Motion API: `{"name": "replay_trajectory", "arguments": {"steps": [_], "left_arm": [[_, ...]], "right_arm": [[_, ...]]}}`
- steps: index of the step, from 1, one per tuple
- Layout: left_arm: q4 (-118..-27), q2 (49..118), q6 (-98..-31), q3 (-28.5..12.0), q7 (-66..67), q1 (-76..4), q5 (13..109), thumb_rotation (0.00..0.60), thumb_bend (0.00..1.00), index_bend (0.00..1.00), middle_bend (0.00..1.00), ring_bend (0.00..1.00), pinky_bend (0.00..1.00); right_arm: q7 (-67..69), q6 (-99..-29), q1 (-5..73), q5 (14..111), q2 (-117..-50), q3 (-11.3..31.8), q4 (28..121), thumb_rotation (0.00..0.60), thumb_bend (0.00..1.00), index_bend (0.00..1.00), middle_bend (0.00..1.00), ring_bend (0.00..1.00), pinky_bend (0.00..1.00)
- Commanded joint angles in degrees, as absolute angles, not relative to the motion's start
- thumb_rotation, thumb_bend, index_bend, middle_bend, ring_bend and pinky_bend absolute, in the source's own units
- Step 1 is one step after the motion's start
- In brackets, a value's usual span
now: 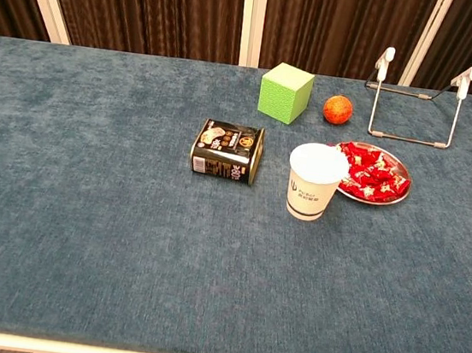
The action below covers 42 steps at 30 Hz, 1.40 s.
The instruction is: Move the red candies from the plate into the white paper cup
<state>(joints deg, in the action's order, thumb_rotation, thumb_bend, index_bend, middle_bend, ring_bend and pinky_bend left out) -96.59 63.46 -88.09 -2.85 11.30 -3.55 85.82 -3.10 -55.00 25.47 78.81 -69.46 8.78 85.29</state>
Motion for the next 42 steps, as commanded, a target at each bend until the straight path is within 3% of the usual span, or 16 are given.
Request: {"name": "replay_trajectory", "arguments": {"steps": [1, 11, 19, 34, 42], "left_arm": [[-96.5, 63.4, -88.0, -2.9, 11.2, -3.6, 85.7, 0.6, 0.0, 0.16, 0.14, 0.08, 0.09], [-96.1, 63.3, -87.8, -3.3, 10.8, -3.8, 85.3, 0.6, 0.0, 0.16, 0.14, 0.08, 0.09], [-95.4, 64.1, -87.7, -3.3, 10.4, -3.8, 84.9, 0.6, 0.0, 0.16, 0.14, 0.08, 0.09], [-93.1, 65.0, -87.8, -2.7, 7.7, -3.3, 85.0, 0.6, 0.0, 0.16, 0.14, 0.08, 0.09], [-92.1, 65.4, -87.9, -2.8, 6.9, -3.2, 85.1, 0.6, 0.0, 0.16, 0.14, 0.08, 0.09]], "right_arm": [[-5.0, -49.9, 29.9, 75.0, -74.8, 10.1, 79.8, 0.6, 0.09, 0.39, 0.19, 0.0, 0.05], [-7.9, -43.8, 36.9, 69.6, -84.5, 11.5, 70.0, 0.6, 0.15, 0.42, 0.2, 0.0, 0.05], [-10.3, -43.4, 39.2, 68.0, -89.2, 10.9, 65.9, 0.6, 0.18, 0.43, 0.19, 0.0, 0.05], [-10.5, -42.5, 41.7, 68.2, -94.6, 9.7, 59.3, 0.6, 0.28, 0.47, 0.19, 0.0, 0.06], [-10.2, -42.8, 42.1, 68.5, -96.2, 9.4, 57.3, 0.6, 0.38, 0.53, 0.21, 0.0, 0.06]]}}
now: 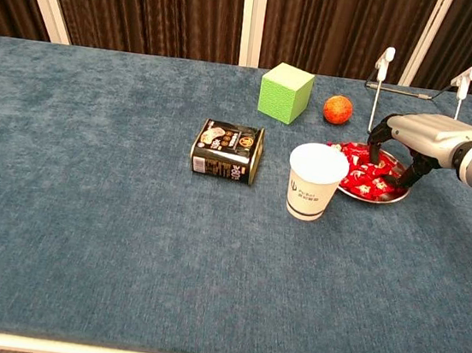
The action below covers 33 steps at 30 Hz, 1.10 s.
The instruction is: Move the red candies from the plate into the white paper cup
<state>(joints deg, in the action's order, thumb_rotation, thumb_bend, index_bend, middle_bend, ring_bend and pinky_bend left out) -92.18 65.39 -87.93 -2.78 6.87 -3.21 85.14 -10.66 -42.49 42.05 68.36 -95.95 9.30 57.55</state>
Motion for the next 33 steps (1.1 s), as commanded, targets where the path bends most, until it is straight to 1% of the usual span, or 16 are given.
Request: {"name": "replay_trajectory", "arguments": {"steps": [1, 6, 9, 16, 20, 24, 28, 33], "left_arm": [[-92.1, 65.4, -87.9, -2.8, 6.9, -3.2, 85.1, 0.6, 0.0, 0.16, 0.14, 0.08, 0.09], [-92.0, 65.5, -87.8, -2.8, 6.9, -3.2, 85.1, 0.6, 0.0, 0.16, 0.14, 0.08, 0.09], [-92.4, 65.4, -87.7, -2.9, 7.1, -3.4, 85.1, 0.6, 0.0, 0.16, 0.14, 0.08, 0.09], [-93.4, 64.6, -88.1, -3.3, 8.1, -3.4, 84.9, 0.6, 0.0, 0.16, 0.14, 0.08, 0.09], [-94.0, 64.4, -88.2, -3.3, 8.6, -3.5, 85.2, 0.6, 0.0, 0.16, 0.14, 0.08, 0.09], [-94.7, 64.2, -88.2, -3.3, 9.2, -3.5, 85.4, 0.6, 0.0, 0.16, 0.14, 0.08, 0.09], [-94.9, 64.1, -88.5, -3.3, 9.5, -3.3, 85.2, 0.6, 0.0, 0.16, 0.14, 0.08, 0.09], [-94.9, 64.1, -88.7, -3.2, 9.3, -3.1, 85.2, 0.6, 0.0, 0.16, 0.14, 0.08, 0.09]], "right_arm": [[-9.8, -43.0, 42.1, 68.6, -96.2, 9.5, 57.2, 0.6, 0.38, 0.54, 0.21, 0.0, 0.06], [-7.8, -44.7, 41.8, 70.0, -95.2, 9.7, 57.9, 0.6, 0.4, 0.56, 0.22, 0.0, 0.06], [-6.3, -46.9, 41.2, 71.4, -93.0, 10.0, 60.4, 0.6, 0.4, 0.56, 0.22, 0.0, 0.06], [-3.3, -54.8, 39.1, 77.8, -83.8, 9.9, 72.4, 0.6, 0.4, 0.56, 0.23, 0.0, 0.06], [-2.0, -55.7, 39.0, 80.3, -81.0, 9.1, 78.0, 0.6, 0.4, 0.57, 0.22, 0.0, 0.05], [-3.6, -55.6, 39.8, 83.6, -81.0, 7.3, 79.3, 0.6, 0.4, 0.57, 0.22, 0.0, 0.06], [-5.1, -54.0, 41.0, 85.0, -82.7, 5.8, 79.0, 0.6, 0.4, 0.56, 0.21, 0.0, 0.05], [-6.3, -54.6, 41.6, 85.5, -85.6, 5.7, 78.4, 0.6, 0.39, 0.52, 0.2, 0.0, 0.05]]}}
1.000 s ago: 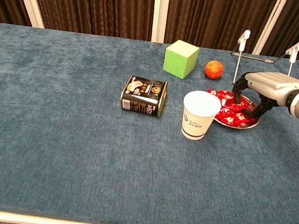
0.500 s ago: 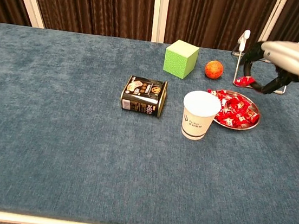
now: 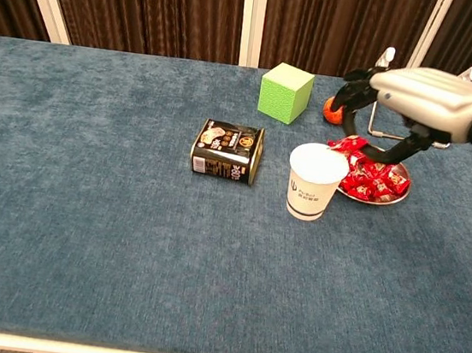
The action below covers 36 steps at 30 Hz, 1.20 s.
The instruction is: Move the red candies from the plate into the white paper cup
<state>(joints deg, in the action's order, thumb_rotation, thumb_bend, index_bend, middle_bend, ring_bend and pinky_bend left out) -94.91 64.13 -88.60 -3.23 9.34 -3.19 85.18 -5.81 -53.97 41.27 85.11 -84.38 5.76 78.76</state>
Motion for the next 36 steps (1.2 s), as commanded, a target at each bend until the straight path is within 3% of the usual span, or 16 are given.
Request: {"name": "replay_trajectory", "arguments": {"steps": [1, 4, 6, 9, 13, 19, 36], "left_arm": [[-94.8, 64.1, -88.7, -3.1, 9.2, -3.1, 85.2, 0.6, 0.0, 0.16, 0.14, 0.08, 0.09], [-94.7, 64.1, -88.6, -3.2, 9.1, -3.0, 84.8, 0.6, 0.0, 0.16, 0.14, 0.08, 0.09], [-94.5, 64.2, -88.6, -3.2, 8.8, -2.9, 84.8, 0.6, 0.0, 0.16, 0.14, 0.08, 0.09], [-94.0, 64.5, -88.7, -3.1, 8.5, -2.8, 84.8, 0.6, 0.0, 0.16, 0.14, 0.08, 0.09], [-93.4, 64.7, -88.5, -3.0, 8.0, -2.7, 84.6, 0.6, 0.0, 0.16, 0.14, 0.08, 0.09], [-93.6, 65.0, -88.1, -3.2, 8.1, -3.2, 84.9, 0.6, 0.0, 0.16, 0.14, 0.08, 0.09], [-94.4, 64.7, -87.7, -3.1, 8.9, -3.1, 84.2, 0.6, 0.0, 0.16, 0.14, 0.08, 0.09]], "right_arm": [[-6.3, -54.8, 41.6, 85.6, -86.0, 5.7, 78.3, 0.6, 0.39, 0.51, 0.2, 0.0, 0.05], [-6.7, -54.4, 42.0, 85.3, -86.6, 5.8, 78.4, 0.6, 0.34, 0.42, 0.19, 0.0, 0.05], [-7.3, -53.9, 42.2, 84.8, -86.6, 5.8, 78.6, 0.6, 0.24, 0.31, 0.17, 0.0, 0.04], [-7.1, -54.9, 41.7, 83.7, -86.3, 6.6, 78.7, 0.6, 0.13, 0.25, 0.16, 0.0, 0.03], [-5.2, -56.1, 40.2, 79.9, -85.2, 8.5, 76.6, 0.6, 0.11, 0.28, 0.17, 0.0, 0.03], [-6.3, -50.0, 40.9, 76.4, -84.9, 7.1, 72.6, 0.6, 0.14, 0.38, 0.18, 0.0, 0.03], [-10.0, -43.1, 44.9, 73.3, -93.2, 7.0, 62.3, 0.6, 0.21, 0.43, 0.18, 0.0, 0.03]]}}
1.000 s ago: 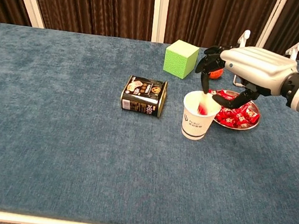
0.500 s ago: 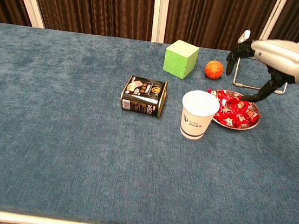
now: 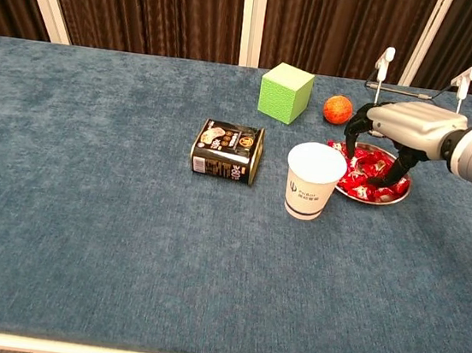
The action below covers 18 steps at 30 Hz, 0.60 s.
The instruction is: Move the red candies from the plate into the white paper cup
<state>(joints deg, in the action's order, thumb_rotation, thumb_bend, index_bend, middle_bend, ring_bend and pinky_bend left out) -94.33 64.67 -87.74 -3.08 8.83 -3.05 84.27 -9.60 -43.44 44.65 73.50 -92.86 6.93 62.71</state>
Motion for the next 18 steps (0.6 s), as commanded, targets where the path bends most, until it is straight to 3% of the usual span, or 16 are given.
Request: {"name": "replay_trajectory", "arguments": {"steps": [1, 18], "left_arm": [[-94.4, 64.6, -87.7, -3.1, 8.9, -3.0, 84.2, 0.6, 0.0, 0.16, 0.14, 0.08, 0.09], [-93.9, 64.8, -87.6, -2.9, 8.1, -2.7, 83.9, 0.6, 0.0, 0.16, 0.14, 0.08, 0.09]], "right_arm": [[-10.2, -42.9, 45.0, 73.1, -93.5, 6.9, 62.1, 0.6, 0.21, 0.44, 0.18, 0.0, 0.03], [-11.5, -41.2, 45.8, 71.2, -97.0, 7.0, 57.4, 0.6, 0.26, 0.5, 0.19, 0.0, 0.03]]}}
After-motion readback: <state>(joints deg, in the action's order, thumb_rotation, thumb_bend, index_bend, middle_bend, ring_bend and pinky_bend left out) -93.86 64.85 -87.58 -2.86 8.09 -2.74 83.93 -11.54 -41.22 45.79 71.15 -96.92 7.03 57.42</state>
